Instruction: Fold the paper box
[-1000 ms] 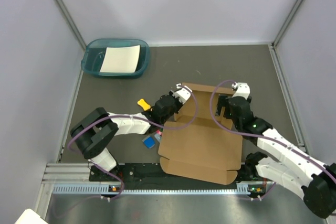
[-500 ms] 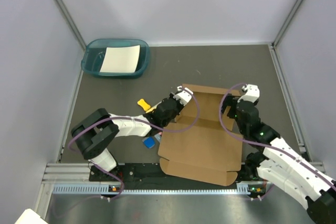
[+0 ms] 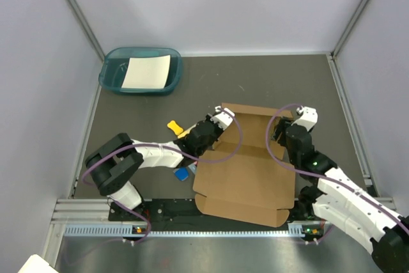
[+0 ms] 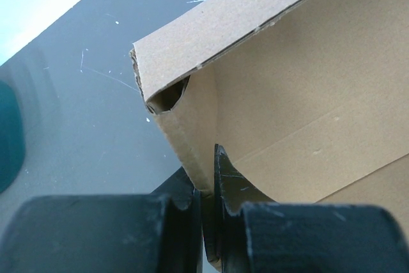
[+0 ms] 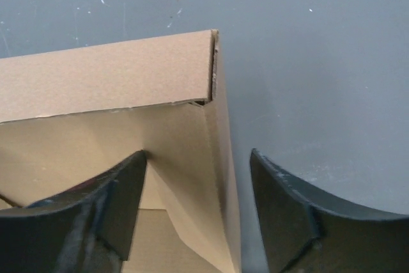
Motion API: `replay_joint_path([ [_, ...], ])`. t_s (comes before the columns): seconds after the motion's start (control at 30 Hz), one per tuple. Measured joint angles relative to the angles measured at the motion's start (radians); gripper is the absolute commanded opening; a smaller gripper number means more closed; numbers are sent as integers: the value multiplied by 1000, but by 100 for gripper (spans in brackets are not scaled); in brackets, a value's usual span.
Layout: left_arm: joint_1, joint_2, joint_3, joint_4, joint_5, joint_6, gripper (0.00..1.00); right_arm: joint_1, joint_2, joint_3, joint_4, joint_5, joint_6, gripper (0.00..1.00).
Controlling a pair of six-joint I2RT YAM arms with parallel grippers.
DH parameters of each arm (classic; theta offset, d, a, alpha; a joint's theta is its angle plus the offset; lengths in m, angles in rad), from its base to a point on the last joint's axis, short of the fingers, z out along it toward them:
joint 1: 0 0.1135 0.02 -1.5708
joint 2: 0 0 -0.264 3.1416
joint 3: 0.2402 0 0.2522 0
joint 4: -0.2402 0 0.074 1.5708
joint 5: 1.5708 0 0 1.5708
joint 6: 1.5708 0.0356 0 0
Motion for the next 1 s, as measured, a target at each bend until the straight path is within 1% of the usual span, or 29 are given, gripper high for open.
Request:
replay_joint_path([
  [0.03,-1,-1,-2,0,-1,0,0,-3,2,-2,3,1,-1,50],
  [0.07,-1,-2,-5,2,-2,0,0,-5,8,-5,6,2,1,47],
  [0.17,-5,-6,-12,5,-3,-2,0,-10,39,-6,29,2,2,44],
  [0.4,-8,-15,-23,6,-10,-4,0,-16,120,-6,68,18,-8,28],
  [0.47,-9,-20,-27,5,-11,-4,0,-16,148,-6,79,29,-8,11],
  [0.5,-10,-22,-28,2,-16,-4,0,-16,164,-3,80,37,-10,0],
  [0.77,-13,-53,-36,-28,-32,-4,0,-21,262,62,37,58,-8,0],
  [0.8,-13,-55,-37,-33,-32,-5,0,-21,267,68,31,56,-7,5],
  [0.9,-13,-58,-38,-40,-33,-8,0,-21,277,76,21,50,-3,16],
  [0.97,-13,-58,-38,-42,-35,-11,0,-22,287,87,6,44,3,18],
  [1.0,-14,-58,-38,-39,-37,-13,0,-21,295,87,1,40,4,20],
])
